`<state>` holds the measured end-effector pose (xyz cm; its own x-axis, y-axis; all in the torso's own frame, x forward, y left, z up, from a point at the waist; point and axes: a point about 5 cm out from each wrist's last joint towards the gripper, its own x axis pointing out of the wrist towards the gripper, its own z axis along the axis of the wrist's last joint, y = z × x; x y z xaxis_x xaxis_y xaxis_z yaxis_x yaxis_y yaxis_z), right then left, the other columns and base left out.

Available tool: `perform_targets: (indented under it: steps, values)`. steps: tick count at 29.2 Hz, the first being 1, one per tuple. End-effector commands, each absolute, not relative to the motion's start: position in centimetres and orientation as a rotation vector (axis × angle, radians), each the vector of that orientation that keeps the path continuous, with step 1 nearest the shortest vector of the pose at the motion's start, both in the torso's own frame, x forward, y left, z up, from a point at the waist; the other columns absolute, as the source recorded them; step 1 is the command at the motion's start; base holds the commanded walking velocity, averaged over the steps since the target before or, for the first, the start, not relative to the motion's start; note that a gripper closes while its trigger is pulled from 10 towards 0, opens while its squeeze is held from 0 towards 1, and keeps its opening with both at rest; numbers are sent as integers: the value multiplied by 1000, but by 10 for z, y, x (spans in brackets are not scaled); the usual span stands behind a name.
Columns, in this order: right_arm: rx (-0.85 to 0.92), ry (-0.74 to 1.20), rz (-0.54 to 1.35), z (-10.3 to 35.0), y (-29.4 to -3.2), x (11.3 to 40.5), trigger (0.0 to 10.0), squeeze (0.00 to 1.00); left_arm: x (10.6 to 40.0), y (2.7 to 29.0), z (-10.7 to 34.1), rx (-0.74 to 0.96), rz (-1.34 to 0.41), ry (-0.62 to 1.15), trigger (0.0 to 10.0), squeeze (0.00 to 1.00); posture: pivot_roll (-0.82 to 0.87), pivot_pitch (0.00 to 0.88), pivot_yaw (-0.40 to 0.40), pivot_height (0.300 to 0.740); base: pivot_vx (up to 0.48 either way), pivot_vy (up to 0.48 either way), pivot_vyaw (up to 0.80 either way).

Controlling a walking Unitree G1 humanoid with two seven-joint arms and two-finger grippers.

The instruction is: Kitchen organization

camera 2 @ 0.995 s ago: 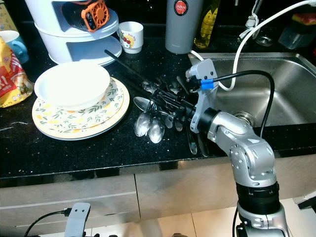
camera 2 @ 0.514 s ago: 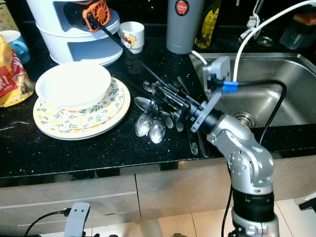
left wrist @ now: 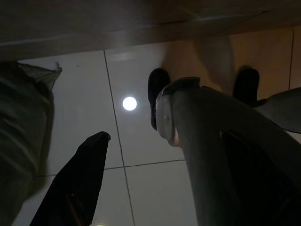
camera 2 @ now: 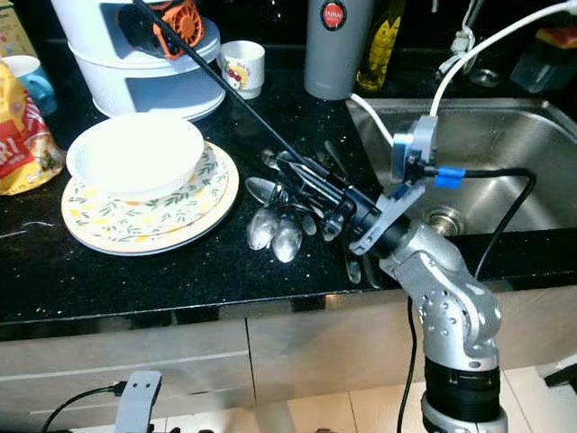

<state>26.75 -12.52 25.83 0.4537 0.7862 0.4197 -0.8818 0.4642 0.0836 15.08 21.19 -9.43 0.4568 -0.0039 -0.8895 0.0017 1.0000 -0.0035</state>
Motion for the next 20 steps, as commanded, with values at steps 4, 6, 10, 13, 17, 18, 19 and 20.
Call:
perform_targets:
  steps: [4, 6, 10, 13, 17, 18, 19, 20]
  values:
    - [288, -343, 1050, 254, -126, 267, 10000, 0, 130, 206, -103, -42, -8, 1176, 10000, 0, -9, 79, -31, 740, 0, -424, 0]
    - [288, -342, 1051, 254, -126, 267, 10000, 0, 130, 206, -103, -43, -9, 1177, 10000, 0, -9, 79, -31, 740, 0, -431, 0]
    - [280, -336, 1055, 253, -125, 267, 10000, 0, 129, 206, -103, -49, -6, 1181, 10000, 0, -5, 85, -29, 740, 0, -436, 0]
    - [276, -333, 1055, 253, -124, 267, 10000, 0, 128, 207, -103, -51, -4, 1182, 10000, 0, -5, 85, -28, 740, 0, -439, 0]
    - [260, -331, 1024, 252, -125, 271, 10000, 0, 127, 207, -104, -56, 1, 1185, 10000, 0, -5, 88, -28, 740, 0, -452, 0]
    - [254, -328, 1003, 252, -126, 273, 10000, 0, 127, 207, -104, -56, 2, 1185, 10000, 0, -6, 89, -27, 740, 0, -450, 0]
    - [250, -326, 989, 252, -127, 274, 10000, 0, 127, 207, -104, -56, 3, 1186, 10000, 0, -6, 89, -27, 740, 0, -450, 0]
    - [235, -317, 962, 252, -128, 277, 10000, 0, 127, 207, -104, -56, 4, 1186, 10000, 0, -6, 88, -26, 740, 0, -450, 0]
